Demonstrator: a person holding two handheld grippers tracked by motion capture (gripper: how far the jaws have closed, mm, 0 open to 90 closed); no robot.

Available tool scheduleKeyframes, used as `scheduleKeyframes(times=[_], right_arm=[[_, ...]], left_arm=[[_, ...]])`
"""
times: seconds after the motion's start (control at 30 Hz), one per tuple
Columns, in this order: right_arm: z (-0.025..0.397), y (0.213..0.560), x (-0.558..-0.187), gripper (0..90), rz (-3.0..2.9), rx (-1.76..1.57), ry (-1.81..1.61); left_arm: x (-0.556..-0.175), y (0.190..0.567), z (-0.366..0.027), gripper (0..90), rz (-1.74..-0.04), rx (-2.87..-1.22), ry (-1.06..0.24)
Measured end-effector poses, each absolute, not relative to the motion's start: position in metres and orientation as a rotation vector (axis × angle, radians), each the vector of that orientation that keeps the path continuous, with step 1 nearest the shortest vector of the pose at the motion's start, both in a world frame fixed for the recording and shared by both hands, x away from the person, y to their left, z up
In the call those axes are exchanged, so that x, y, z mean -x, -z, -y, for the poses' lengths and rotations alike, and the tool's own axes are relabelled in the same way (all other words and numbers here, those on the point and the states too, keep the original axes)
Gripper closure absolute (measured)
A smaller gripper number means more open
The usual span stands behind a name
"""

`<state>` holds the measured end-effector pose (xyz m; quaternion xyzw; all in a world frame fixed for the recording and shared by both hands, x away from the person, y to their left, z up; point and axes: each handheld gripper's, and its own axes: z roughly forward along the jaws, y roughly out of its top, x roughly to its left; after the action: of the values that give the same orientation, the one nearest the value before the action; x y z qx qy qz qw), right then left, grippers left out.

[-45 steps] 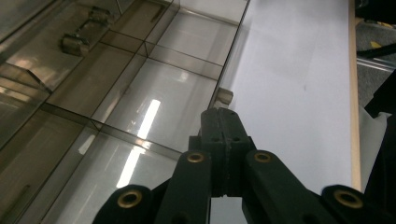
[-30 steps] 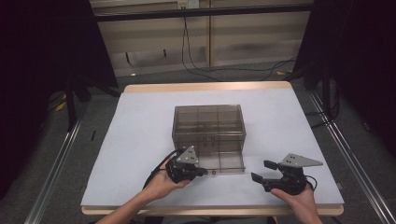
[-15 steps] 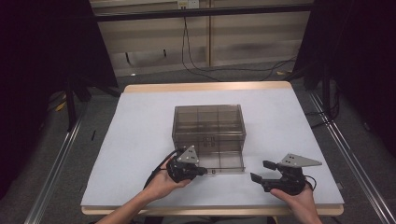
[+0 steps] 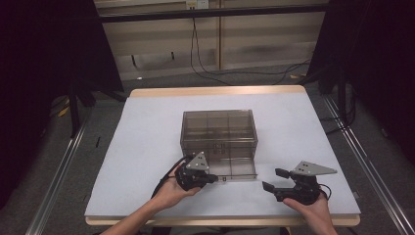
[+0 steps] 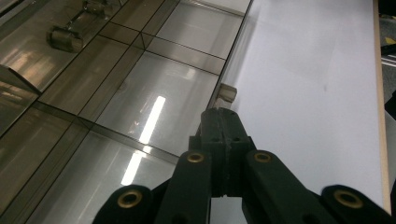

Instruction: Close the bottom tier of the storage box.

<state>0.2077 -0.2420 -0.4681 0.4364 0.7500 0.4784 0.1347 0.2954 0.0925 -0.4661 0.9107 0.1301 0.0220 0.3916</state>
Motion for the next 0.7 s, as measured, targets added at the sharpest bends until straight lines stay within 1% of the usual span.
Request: scheduleKeyframes(times=[0.2,0.7], right_arm=[[0.2412,0.4682,-0.2078,26.1,-2.181,-1.263,-1.382],[0.2405,0.4688,-0.2081,24.6,-2.187,-1.259,-1.375]], left_arm=[[-0.2970,0.4660,-0.0925,90.0,-0.324,-2.316,-0.061],[-0.3028,0.4673,-0.0932,90.0,-0.368,-2.295,-0.065]])
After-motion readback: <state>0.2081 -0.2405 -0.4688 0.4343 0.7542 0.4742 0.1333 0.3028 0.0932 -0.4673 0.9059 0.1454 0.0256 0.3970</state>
